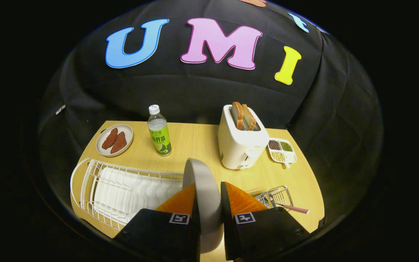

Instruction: Take the plate from the dish rack, then take the spoon from the basket and place it into the plate.

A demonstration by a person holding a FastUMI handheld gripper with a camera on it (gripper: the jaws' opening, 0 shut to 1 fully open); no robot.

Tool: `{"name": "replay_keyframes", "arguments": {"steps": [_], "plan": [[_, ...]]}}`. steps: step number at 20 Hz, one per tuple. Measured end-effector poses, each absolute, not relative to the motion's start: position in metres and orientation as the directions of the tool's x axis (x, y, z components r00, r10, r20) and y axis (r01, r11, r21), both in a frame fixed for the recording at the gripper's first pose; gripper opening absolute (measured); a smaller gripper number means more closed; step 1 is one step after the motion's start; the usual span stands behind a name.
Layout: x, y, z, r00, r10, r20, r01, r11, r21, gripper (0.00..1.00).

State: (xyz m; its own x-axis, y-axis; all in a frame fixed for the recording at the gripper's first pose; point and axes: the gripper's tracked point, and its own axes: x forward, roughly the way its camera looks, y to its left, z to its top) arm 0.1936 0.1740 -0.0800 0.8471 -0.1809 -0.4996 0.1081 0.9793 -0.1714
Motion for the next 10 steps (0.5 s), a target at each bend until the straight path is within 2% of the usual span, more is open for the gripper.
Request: {"name": "replay_keyframes", "arguments": {"steps": [2,5,10], "plan": [[0.196,0.187,-0.074,0.859,-0.126,-0.496,0.078,0.99,-0.117,0.23],[0.19,0.178,-0.087,0.838,-0.096,-0.537,0.054,0.994,-0.093,0.23],[0.158,0.179,-0.093,0.823,0.072,-0.563,-0.034,0.996,0.079,0.22]]}}
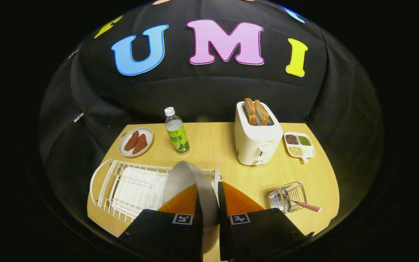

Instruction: Take the plate from the dish rack, then take the spoon from the basket and place it into the plate.

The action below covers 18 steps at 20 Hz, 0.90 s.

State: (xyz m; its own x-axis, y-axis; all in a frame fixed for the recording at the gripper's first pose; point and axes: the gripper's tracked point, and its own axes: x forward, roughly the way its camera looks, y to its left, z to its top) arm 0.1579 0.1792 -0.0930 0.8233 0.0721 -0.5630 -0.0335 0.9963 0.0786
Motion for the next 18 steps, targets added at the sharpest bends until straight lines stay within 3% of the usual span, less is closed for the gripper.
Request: {"name": "replay_keyframes", "arguments": {"steps": [11,18], "plan": [[0.039,0.141,-0.074,0.814,0.258,-0.521,-0.175,0.963,0.203,0.22],[-0.015,0.075,-0.12,0.775,0.223,-0.591,-0.029,0.947,0.32,0.22]]}}
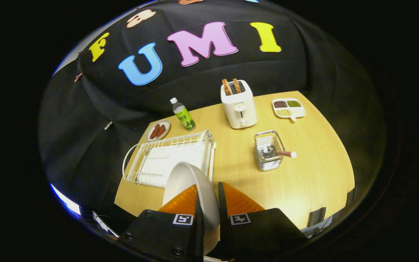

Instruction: Take the plate from the dish rack, then take the spoon from the basket and place it into the plate.

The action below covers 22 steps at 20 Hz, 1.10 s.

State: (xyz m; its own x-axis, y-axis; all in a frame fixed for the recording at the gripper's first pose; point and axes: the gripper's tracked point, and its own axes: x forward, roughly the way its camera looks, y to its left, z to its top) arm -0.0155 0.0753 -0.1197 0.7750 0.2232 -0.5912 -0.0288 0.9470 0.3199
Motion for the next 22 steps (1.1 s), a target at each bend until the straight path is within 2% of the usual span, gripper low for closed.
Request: {"name": "replay_keyframes", "arguments": {"steps": [7,15,22], "plan": [[-0.038,0.045,-0.177,0.72,0.186,-0.669,0.07,0.939,0.336,0.22],[-0.014,0.016,-0.241,0.663,0.146,-0.734,0.105,0.953,0.285,0.22],[0.012,0.011,-0.267,0.617,0.254,-0.745,0.058,0.929,0.365,0.23]]}}
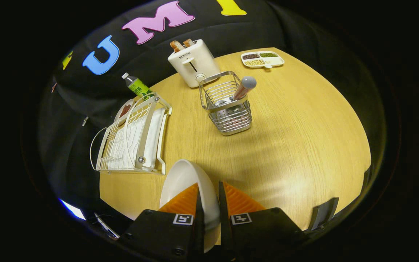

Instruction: Take the plate from the dish rack, then take the spoon from the basket and place it into the plate.

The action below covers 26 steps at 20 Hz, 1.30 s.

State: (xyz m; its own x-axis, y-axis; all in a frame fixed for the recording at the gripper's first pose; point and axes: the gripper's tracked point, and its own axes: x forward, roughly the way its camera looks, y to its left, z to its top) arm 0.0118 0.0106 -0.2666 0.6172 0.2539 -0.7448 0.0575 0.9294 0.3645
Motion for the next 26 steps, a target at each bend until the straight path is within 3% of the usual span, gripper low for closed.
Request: {"name": "replay_keyframes", "arguments": {"steps": [6,11,13,14,17,18,20,26], "plan": [[0.025,0.002,-0.282,0.624,0.289,-0.726,-0.022,0.935,0.354,0.26],[0.032,-0.02,-0.296,0.653,0.23,-0.722,-0.078,0.968,0.238,0.3],[0.033,-0.019,-0.288,0.664,0.26,-0.701,-0.132,0.964,0.232,0.46],[0.034,-0.025,-0.28,0.679,0.259,-0.687,-0.156,0.965,0.209,0.48],[0.04,-0.029,-0.252,0.735,0.284,-0.615,-0.228,0.959,0.17,0.8],[0.044,-0.03,-0.242,0.757,0.293,-0.584,-0.25,0.956,0.156,0.82],[0.052,-0.031,-0.223,0.799,0.301,-0.52,-0.283,0.952,0.115,0.96],[0.076,-0.033,-0.179,0.88,0.297,-0.371,-0.319,0.948,0.002,0.99]]}}
